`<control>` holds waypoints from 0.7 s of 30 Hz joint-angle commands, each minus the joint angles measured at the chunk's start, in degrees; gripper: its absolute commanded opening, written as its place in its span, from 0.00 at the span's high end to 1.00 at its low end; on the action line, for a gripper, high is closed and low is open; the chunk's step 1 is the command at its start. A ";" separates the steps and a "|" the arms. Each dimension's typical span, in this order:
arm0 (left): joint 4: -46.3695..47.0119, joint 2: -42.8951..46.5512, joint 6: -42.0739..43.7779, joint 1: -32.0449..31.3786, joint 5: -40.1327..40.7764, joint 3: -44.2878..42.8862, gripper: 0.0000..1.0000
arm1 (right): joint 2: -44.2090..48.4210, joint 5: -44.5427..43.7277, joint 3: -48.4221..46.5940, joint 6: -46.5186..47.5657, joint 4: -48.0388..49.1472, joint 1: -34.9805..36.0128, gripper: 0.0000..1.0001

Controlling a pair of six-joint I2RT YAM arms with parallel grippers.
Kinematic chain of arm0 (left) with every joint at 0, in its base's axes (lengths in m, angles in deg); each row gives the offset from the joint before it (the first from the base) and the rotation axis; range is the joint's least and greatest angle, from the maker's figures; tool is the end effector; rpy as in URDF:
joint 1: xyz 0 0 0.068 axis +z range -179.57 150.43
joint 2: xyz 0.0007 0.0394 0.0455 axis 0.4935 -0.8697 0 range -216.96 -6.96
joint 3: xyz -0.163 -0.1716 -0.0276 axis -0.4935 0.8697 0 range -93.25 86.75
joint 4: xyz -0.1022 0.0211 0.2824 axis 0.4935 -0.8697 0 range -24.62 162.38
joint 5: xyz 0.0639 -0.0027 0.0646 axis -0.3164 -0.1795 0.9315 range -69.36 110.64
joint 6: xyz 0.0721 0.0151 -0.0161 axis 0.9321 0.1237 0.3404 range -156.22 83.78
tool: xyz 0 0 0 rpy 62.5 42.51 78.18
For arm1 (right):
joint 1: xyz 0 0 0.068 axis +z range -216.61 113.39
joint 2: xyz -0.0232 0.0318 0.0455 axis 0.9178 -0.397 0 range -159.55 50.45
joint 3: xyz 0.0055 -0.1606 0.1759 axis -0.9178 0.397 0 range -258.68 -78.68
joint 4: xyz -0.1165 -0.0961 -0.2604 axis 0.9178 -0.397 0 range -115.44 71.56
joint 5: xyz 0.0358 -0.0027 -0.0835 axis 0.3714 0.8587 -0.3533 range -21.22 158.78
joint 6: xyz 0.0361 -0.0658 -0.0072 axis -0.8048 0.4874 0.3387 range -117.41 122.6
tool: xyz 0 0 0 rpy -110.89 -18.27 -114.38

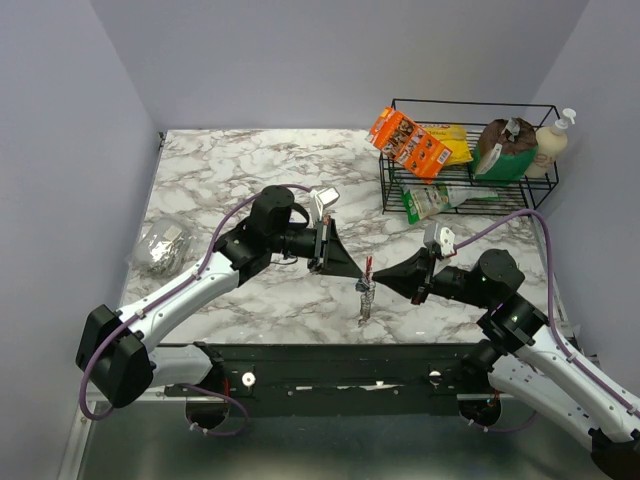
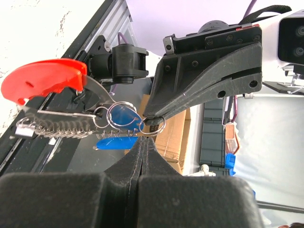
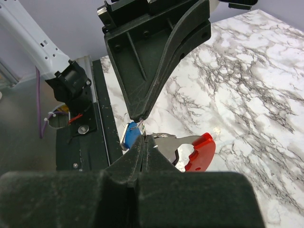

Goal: Put the keys on the keyring

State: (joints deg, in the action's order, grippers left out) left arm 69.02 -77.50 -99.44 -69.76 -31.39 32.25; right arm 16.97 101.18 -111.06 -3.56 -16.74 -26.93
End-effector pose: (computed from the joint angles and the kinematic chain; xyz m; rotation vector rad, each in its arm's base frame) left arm 0.2297 -0.2597 0.2694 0.3121 2.3557 -1.9274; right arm 0.1671 0.1828 0.2951 -0.9098 1.3942 1.0559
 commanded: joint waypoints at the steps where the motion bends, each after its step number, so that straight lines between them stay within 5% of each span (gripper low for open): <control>1: -0.08 -0.38 0.21 0.02 0.26 -0.26 1.00 | 0.52 -0.50 0.30 0.53 1.65 0.05 1.00; 21: 6.61 0.49 -4.90 -0.24 -0.70 0.45 1.00 | -0.36 -0.94 0.04 0.70 0.94 0.05 1.00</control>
State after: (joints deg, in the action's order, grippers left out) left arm 73.53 -77.57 -103.44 -69.78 -31.41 32.58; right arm 16.69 101.18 -111.06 -3.49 -16.74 -26.93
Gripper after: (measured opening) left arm 0.008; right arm 0.009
